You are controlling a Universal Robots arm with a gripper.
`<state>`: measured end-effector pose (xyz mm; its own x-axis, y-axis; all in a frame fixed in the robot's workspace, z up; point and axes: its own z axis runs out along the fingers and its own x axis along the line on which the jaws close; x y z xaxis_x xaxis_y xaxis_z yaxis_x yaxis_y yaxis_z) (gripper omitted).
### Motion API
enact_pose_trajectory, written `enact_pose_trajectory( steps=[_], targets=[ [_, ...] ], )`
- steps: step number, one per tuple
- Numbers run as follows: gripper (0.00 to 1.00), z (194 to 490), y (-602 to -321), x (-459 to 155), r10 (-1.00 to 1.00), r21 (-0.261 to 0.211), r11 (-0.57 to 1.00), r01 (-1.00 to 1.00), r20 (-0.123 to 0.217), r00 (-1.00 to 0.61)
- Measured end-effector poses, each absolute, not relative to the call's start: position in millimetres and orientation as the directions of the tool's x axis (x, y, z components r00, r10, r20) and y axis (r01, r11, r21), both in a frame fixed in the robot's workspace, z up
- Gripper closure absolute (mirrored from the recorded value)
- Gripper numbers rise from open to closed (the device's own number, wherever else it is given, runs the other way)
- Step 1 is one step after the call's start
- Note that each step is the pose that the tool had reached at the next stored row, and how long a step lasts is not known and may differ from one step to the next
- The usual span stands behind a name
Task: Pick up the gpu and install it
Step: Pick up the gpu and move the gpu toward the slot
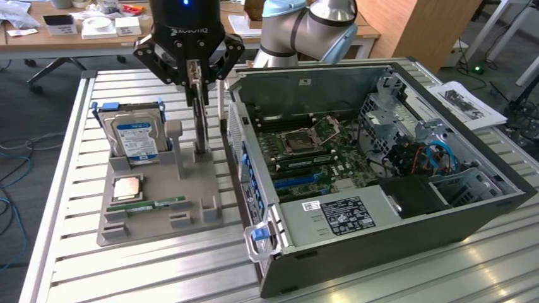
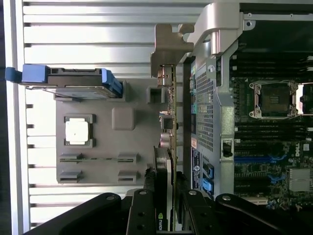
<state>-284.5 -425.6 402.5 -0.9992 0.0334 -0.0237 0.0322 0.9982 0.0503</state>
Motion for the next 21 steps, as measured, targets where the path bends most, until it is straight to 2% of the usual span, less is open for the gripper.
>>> enact_pose_trajectory(
  steps=[21],
  targets=[
    [0.73, 406.8, -425.6, -283.4, 0.033, 0.050, 0.998, 0.032, -0.024, -0.999]
  ],
)
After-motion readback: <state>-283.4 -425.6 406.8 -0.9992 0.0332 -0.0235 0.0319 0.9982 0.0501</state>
